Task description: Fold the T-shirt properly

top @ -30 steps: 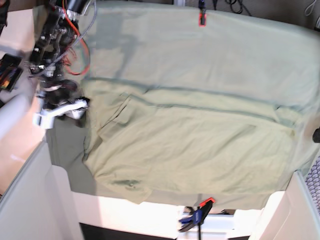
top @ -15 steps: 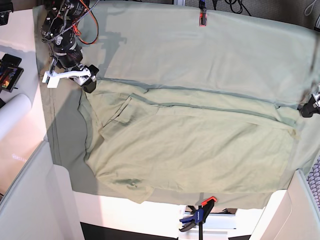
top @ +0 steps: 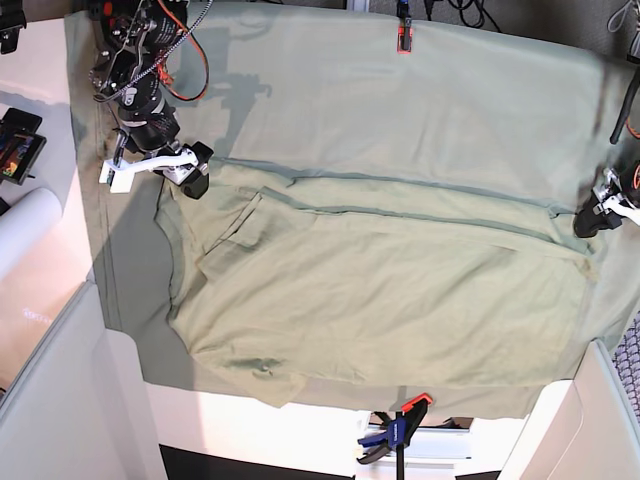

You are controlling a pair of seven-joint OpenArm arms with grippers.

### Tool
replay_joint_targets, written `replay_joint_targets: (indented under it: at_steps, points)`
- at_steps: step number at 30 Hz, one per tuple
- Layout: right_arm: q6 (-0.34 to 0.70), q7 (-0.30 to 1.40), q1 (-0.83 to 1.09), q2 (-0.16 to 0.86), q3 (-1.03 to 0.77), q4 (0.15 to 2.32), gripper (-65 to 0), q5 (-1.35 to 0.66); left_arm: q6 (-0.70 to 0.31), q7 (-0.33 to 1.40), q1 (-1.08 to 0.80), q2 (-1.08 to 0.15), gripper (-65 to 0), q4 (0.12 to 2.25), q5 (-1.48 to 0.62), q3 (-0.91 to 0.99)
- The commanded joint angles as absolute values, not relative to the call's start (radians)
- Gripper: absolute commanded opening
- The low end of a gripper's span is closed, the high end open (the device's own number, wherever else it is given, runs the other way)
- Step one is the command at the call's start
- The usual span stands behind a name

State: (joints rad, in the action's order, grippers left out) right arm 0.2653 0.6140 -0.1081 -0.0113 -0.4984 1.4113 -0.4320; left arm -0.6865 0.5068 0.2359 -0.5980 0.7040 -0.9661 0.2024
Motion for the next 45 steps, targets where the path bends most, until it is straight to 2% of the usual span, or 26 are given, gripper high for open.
replay_joint_targets:
  at_steps: [1, 6, 7, 8, 9, 12, 13, 15, 21, 28, 37, 45]
  points:
    - [0.275, 0.595, -0.124, -0.003, -0.497, 1.424, -23.9, -0.437, -0.698, 0.509, 0.255, -0.609, -32.7, 0.717, -0.951, 0.205]
    - [0.273, 0.588, -0.124, -0.004, -0.497, 1.407, -24.1, -0.422, -0.669, 0.499, 0.255, -0.593, -32.8, 0.717, -0.944, 0.203]
    - [0.273, 0.575, -0.124, -0.003, -0.497, 1.400, -24.7, -0.422, -0.669, 0.493, 0.255, -0.593, -33.9, 0.717, -0.944, 0.203]
    - [0.273, 0.562, -0.124, -0.004, -0.497, 1.396, -28.1, -0.418, -0.669, 0.488, 0.255, -0.593, -37.3, 0.717, -0.936, 0.203]
    - [0.274, 0.549, -0.124, -0.006, -0.497, 1.394, -34.6, -0.406, -0.669, 0.483, 0.255, -0.593, -42.8, 0.717, -0.916, 0.203]
    - [0.275, 0.518, -0.125, -0.019, -0.496, 1.394, -64.3, -0.352, -0.669, 0.475, 0.254, -0.593, -61.9, 0.717, -0.869, 0.203]
    - [0.276, 0.519, -0.125, -0.020, -0.496, 1.394, -65.0, -0.348, -0.670, 0.476, 0.255, -0.593, -65.0, 0.717, -0.867, 0.203]
    - [0.276, 0.534, -0.125, -0.019, -0.495, 1.394, -65.0, -0.348, -0.698, 0.490, 0.255, -0.597, -65.0, 0.717, -0.868, 0.204]
    - [0.276, 0.648, -0.081, -0.013, -0.495, 1.491, -65.0, -0.380, -0.698, 0.578, 0.229, -0.667, -65.0, 0.738, -0.927, 0.204]
    - [0.278, 0.695, 0.073, -0.010, -0.495, 1.688, -65.0, -0.432, -0.698, 0.638, 0.101, -0.774, -65.0, 0.919, -0.998, 0.229]
    - [0.292, 0.715, 0.295, 0.038, -0.495, 1.842, -65.0, -0.475, -0.698, 0.707, -0.153, -0.842, -65.0, 1.136, -1.089, 0.253]
    - [0.292, 0.716, 0.467, 0.108, -0.518, 1.962, -65.0, -0.476, -0.698, 0.716, -0.412, -0.829, -65.0, 1.288, -1.126, 0.467]
